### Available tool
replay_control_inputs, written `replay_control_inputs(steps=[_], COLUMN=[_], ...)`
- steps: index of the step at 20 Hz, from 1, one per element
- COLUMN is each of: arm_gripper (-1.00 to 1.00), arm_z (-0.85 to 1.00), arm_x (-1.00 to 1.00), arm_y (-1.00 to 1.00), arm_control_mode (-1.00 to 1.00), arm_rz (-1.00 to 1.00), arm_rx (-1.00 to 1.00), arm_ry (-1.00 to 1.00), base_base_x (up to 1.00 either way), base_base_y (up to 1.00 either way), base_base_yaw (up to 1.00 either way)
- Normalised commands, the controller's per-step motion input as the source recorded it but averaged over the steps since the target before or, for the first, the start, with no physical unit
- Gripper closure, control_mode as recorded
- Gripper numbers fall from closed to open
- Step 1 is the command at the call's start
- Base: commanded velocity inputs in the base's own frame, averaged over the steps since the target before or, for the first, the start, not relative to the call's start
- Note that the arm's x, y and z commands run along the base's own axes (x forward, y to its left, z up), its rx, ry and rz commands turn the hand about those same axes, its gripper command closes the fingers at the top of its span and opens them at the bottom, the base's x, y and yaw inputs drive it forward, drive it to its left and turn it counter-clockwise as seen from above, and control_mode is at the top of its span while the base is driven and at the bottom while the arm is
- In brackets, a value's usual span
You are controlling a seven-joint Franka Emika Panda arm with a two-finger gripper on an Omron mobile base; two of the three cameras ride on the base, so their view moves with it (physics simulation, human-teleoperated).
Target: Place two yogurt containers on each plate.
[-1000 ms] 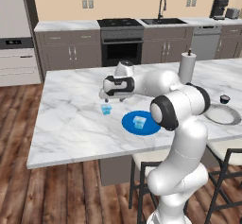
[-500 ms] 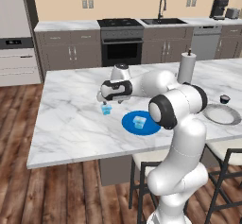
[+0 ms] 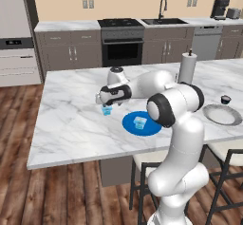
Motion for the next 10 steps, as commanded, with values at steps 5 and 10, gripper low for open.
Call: replay_control_inputs(steps=[5, 10], arm_gripper=[-1.0, -1.0], arm_z=[-0.08, -0.08], arm_x=[0.13, 0.14], arm_y=[0.03, 0.04], arm_control_mode=[-1.0, -1.0], arm_rz=[-0.07, -0.04], arm_rx=[0.0, 0.0], arm_ry=[0.0, 0.0], base_base_x=[0.0, 0.0], base_base_y=[0.0, 0.0], base_base_yaw=[0.0, 0.0])
